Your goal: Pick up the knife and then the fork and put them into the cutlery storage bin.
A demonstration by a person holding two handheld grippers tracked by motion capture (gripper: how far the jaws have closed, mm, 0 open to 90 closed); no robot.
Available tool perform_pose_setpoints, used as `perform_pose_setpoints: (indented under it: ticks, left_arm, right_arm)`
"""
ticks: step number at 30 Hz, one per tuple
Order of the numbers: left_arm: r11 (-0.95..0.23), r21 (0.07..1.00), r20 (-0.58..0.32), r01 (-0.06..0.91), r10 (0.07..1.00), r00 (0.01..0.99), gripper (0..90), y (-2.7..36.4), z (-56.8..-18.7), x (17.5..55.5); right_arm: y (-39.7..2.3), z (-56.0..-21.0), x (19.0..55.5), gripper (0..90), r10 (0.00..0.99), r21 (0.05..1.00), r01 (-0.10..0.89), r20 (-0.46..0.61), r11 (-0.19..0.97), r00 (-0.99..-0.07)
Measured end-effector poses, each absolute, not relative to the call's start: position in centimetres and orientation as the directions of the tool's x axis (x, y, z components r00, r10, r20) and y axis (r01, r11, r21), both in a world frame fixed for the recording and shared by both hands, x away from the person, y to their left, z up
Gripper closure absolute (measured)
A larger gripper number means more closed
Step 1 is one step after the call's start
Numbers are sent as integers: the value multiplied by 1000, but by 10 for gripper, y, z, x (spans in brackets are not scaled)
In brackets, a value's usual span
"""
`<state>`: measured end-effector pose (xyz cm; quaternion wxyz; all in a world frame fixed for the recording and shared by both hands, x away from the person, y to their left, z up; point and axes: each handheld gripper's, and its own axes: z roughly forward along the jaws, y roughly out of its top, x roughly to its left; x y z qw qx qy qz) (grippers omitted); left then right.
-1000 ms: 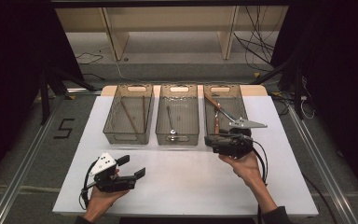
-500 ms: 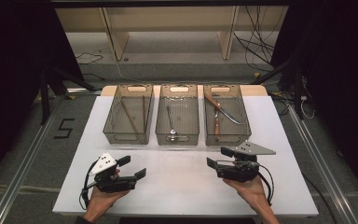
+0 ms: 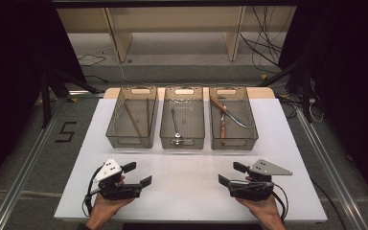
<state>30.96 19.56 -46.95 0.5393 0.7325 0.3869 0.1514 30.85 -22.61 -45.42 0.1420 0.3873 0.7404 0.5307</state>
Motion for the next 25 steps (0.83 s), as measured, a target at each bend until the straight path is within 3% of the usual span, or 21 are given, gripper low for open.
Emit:
perform_pose_setpoints:
  ticks: [25]
  left_arm:
    - [-135,902,-193,410,723,663,159,192,-472,309]
  right_arm:
    - [-231,-457,304,212,737,908,401,187,123,-650]
